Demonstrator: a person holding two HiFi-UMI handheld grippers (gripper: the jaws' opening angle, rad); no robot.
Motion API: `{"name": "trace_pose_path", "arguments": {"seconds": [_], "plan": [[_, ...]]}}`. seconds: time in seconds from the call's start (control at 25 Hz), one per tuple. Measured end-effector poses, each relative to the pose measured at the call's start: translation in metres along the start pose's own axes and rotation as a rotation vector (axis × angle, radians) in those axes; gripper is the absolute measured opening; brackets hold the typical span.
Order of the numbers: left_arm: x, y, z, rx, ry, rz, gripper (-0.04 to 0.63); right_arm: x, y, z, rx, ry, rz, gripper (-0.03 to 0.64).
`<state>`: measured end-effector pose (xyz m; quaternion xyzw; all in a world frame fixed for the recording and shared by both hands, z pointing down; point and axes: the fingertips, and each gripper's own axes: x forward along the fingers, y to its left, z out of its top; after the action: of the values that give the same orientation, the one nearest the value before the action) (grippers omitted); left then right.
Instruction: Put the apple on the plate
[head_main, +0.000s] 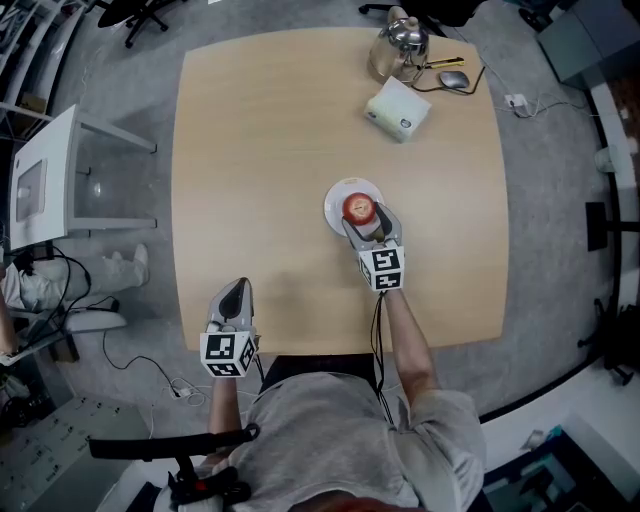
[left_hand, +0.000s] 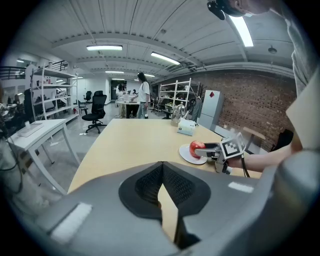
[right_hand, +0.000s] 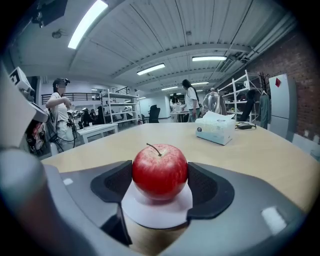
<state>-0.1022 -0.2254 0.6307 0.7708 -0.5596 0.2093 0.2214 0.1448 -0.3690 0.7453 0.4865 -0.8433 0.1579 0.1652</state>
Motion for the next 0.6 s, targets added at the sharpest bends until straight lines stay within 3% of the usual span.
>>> {"name": "trace_pose_path", "arguments": {"seconds": [0.6], "plan": [[-0.012,-0.003,0.003,0.006,-0.018,0.001,0.02,-0.004,0.0,0.005,0.018,0.013,-0.017,0.368]]}}
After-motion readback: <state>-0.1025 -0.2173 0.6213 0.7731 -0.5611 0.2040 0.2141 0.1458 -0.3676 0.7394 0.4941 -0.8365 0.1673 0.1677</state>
